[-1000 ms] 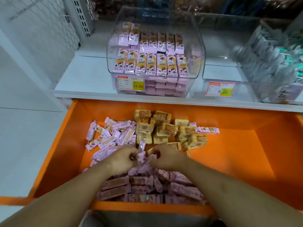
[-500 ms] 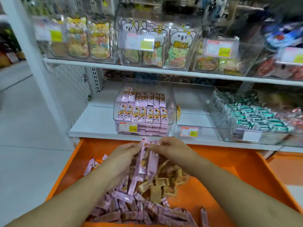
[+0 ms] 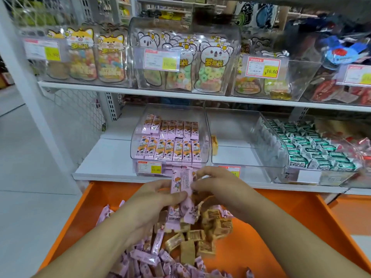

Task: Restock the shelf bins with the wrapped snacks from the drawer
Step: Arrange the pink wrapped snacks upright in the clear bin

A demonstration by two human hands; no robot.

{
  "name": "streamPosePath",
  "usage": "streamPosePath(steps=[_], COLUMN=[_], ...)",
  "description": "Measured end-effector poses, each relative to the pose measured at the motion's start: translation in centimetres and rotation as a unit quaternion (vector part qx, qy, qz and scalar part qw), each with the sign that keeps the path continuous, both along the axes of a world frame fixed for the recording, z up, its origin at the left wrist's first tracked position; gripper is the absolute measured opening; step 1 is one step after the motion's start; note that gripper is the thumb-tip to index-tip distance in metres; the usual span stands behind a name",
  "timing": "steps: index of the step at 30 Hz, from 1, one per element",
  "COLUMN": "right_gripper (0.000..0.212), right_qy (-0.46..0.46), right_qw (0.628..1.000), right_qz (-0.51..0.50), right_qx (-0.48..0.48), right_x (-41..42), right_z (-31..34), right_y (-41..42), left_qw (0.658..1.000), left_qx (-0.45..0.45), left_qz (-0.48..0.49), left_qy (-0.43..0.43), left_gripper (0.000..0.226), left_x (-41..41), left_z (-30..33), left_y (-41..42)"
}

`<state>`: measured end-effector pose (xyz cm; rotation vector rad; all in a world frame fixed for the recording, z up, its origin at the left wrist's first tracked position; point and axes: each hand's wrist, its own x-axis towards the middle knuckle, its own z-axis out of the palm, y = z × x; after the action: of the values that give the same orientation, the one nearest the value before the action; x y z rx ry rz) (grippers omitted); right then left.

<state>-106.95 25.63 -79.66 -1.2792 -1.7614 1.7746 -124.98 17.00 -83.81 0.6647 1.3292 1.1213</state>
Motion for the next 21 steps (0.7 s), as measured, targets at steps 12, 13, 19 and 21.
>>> streamPosePath(steps=[12, 13, 19, 21], right_gripper=[0.03, 0.03, 0.027, 0.035], right_qy=[0.017, 0.017, -0.019, -0.048], right_qw=[0.999, 0.999, 0.996, 0.991], right_qz=[-0.039, -0.033, -0.006, 0.004], right_qx=[0.028, 0.031, 0.088, 0.122], right_x=[-1.0, -1.1, -1.3, -1.4], right_z=[-0.8, -0.7, -0.8, -0.9], right_y=[1.2, 1.1, 0.8, 0.5], left_qw=[0.999, 0.999, 1.0, 1.0], left_qx=[0.008, 0.009, 0.014, 0.012], left_qz=[0.014, 0.016, 0.01, 0.013], left_qy=[-0.042, -0.038, -0.003, 0.004], left_gripper=[0.023, 0.022, 0.038, 0.038], left_x=[-0.6, -0.6, -1.3, -1.3], left_z=[1.4, 1.4, 2.0, 2.2], left_y=[1.7, 1.7, 1.3, 1.1])
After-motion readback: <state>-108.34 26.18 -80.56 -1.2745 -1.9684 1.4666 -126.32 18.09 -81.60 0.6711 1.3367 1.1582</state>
